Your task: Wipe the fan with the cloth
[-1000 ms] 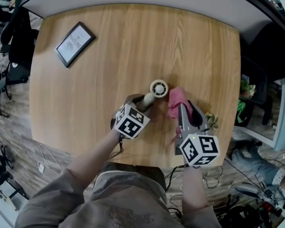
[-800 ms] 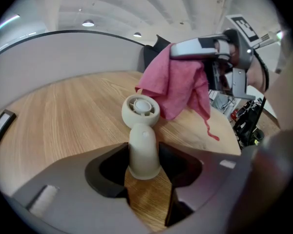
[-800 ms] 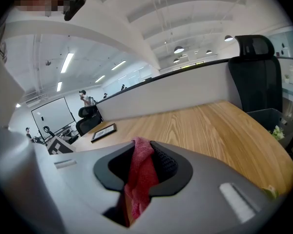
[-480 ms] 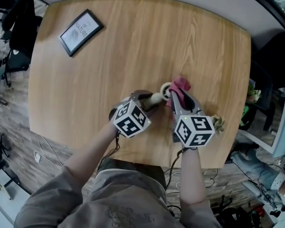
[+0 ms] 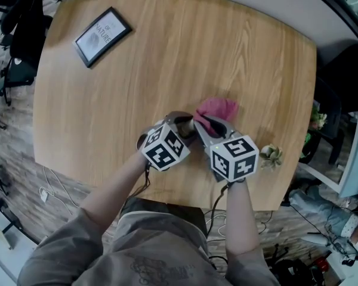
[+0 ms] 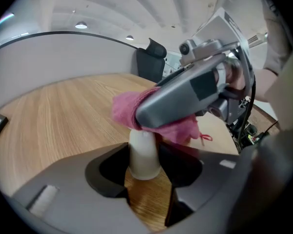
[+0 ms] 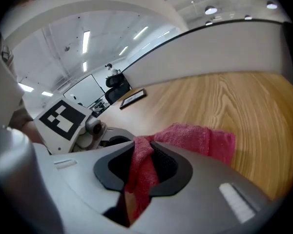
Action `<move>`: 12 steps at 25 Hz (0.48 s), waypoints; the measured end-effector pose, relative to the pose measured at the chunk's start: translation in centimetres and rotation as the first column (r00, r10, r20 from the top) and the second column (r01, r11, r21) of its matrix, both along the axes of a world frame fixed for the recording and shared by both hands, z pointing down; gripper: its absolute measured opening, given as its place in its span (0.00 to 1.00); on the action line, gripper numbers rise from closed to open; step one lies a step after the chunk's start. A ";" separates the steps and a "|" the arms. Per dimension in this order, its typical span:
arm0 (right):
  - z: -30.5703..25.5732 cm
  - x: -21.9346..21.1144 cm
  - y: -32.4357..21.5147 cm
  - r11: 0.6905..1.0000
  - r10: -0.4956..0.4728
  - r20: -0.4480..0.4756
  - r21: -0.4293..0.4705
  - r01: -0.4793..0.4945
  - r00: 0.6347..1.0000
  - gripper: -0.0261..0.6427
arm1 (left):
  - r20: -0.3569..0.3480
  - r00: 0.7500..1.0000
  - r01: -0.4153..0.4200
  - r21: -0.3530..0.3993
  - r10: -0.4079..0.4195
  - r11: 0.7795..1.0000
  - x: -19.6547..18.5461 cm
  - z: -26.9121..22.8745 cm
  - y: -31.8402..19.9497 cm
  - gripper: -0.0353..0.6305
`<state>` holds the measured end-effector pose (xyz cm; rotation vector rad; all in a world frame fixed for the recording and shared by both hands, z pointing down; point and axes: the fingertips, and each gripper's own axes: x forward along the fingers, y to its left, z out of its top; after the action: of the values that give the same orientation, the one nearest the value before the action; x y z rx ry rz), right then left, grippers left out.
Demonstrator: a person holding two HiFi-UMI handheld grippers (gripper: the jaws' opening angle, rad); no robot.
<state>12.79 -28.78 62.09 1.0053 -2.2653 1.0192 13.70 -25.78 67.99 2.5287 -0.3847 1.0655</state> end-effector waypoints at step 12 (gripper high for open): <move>0.6 3.8 2.5 0.996 0.022 -0.005 -0.082 -0.022 1.000 0.14 | 0.011 0.999 -0.054 0.042 0.053 0.998 0.2 0.2 0.3 0.35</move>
<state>16.59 -26.29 62.72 0.9989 -2.1955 1.1087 13.94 -25.48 68.21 2.5850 -0.3476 1.1016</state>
